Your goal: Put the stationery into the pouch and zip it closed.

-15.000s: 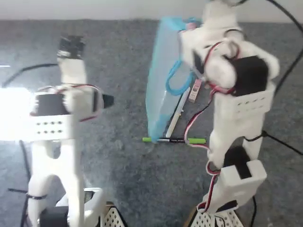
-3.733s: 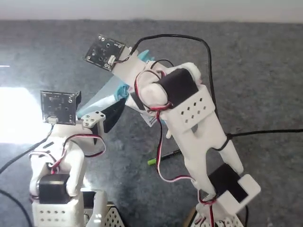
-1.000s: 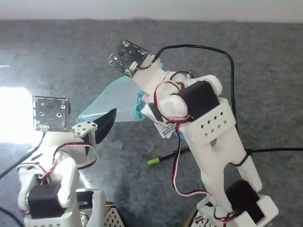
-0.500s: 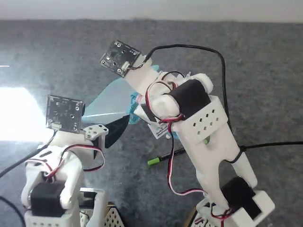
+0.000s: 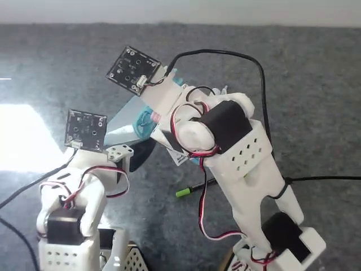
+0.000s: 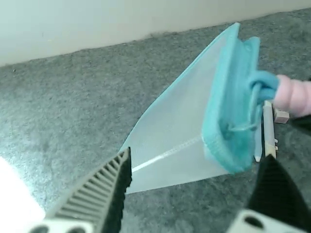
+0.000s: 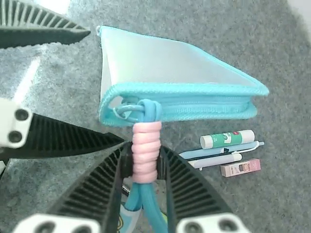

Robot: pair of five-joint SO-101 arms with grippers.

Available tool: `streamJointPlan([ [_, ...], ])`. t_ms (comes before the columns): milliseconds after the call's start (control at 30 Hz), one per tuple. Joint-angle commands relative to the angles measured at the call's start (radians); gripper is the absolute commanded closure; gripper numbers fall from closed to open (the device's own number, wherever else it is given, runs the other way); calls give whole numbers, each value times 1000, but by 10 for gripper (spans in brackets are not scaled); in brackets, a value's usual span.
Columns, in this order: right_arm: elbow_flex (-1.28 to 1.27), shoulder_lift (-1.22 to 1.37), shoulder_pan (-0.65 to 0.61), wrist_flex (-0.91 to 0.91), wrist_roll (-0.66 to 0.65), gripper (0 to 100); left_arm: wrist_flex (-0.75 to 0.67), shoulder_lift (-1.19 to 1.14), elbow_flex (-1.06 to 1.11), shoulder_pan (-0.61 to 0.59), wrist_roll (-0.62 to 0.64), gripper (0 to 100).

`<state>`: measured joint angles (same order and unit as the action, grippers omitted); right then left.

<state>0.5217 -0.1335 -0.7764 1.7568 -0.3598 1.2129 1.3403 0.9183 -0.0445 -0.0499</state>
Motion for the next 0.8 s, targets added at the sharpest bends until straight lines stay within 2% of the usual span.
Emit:
streamJointPlan([
  [0,54,-7,-8,33,14,991,-34,8,-8,-5,3,617],
  [267,48,-5,-8,33,15,991,21,2,-93,-17,28,617],
  [467,48,-7,-19,30,46,991,3,-2,-90,-153,74,617],
  [633,49,-7,-82,30,51,991,-21,-2,-56,-127,78,617],
  [767,48,-5,-84,31,52,991,-12,8,-68,-130,106,617],
])
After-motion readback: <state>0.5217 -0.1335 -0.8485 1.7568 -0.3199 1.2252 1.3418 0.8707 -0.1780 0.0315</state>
